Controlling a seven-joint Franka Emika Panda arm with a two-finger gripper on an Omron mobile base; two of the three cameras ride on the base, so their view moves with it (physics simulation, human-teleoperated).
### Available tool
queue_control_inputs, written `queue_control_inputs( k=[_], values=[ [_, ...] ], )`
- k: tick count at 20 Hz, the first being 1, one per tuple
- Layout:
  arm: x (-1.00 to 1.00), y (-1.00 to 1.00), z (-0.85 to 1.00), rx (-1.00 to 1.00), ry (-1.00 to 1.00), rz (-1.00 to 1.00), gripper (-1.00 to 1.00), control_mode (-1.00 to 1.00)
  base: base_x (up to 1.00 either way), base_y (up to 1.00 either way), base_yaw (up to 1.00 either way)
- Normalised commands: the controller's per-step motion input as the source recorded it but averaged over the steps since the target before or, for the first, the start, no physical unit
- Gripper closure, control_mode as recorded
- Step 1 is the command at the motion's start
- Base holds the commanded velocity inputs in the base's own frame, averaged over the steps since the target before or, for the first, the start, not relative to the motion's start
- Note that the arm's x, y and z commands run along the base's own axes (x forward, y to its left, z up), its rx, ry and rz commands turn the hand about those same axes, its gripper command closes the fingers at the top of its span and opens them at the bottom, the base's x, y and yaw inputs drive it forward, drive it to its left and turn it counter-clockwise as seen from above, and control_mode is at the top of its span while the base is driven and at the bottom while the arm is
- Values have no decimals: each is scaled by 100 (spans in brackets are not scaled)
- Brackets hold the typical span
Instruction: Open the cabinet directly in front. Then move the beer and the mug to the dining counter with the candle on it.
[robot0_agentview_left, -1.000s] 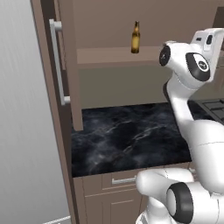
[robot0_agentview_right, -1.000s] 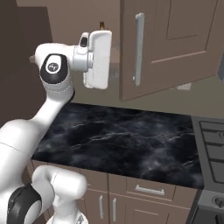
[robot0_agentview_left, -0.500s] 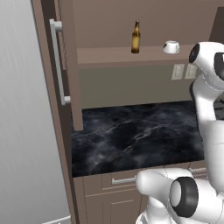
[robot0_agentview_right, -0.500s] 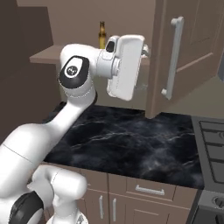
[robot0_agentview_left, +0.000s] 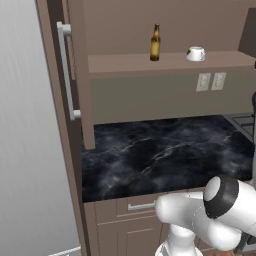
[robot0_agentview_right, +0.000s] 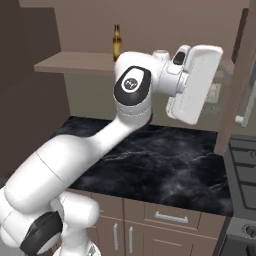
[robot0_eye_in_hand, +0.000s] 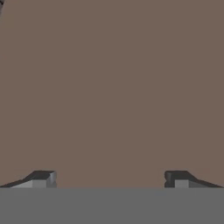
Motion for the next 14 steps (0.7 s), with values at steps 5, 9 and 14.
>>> queue_control_inputs(
  k=[5, 9, 14],
  values=[
    [-11, -86, 0, 8, 0, 0, -100, -100, 0, 0, 0],
    [-23, -45, 0, 6, -5, 0, -100, -100, 0, 0, 0],
    [-37, -5, -9, 0, -9, 3, -100, -100, 0, 0, 0]
  ],
)
